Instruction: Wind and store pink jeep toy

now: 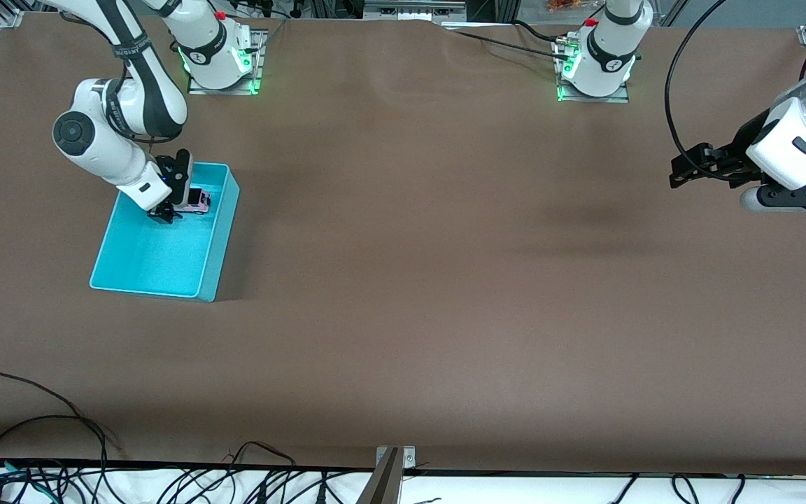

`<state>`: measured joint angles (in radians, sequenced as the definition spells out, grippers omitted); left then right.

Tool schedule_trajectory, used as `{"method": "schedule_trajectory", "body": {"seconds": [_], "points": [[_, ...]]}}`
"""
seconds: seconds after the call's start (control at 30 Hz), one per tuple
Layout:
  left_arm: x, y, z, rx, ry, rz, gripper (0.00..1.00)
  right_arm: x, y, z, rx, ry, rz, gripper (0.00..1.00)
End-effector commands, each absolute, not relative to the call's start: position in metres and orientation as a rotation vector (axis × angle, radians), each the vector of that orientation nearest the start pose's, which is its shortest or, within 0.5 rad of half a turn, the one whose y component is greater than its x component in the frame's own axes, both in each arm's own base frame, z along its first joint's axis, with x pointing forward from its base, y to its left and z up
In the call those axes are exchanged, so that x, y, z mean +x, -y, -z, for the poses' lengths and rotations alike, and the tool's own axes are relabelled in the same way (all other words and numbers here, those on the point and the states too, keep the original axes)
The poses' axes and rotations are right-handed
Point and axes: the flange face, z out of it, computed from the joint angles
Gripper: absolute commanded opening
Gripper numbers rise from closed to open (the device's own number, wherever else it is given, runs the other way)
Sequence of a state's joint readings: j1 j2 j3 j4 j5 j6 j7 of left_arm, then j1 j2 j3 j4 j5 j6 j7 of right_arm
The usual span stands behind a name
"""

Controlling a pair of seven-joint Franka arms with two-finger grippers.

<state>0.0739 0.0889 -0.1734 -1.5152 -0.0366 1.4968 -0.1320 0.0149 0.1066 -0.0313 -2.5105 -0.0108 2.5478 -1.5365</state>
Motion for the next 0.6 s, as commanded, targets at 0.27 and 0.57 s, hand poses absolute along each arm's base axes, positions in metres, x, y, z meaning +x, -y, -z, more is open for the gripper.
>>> {"method": "schedule_trajectory", "body": {"seconds": [0.27, 0.57], "points": [[0.573, 0.05, -0.601, -3.193, -0.018, -0.179, 1.0, 0.539, 0.005, -0.364, -2.497, 1.881, 0.095, 1.0], [0.573, 0.052, -0.601, -3.194, -0.025, -0.18, 1.0, 0.571, -0.002, -0.46, -2.806, 1.316, 0.071, 1.0]]}}
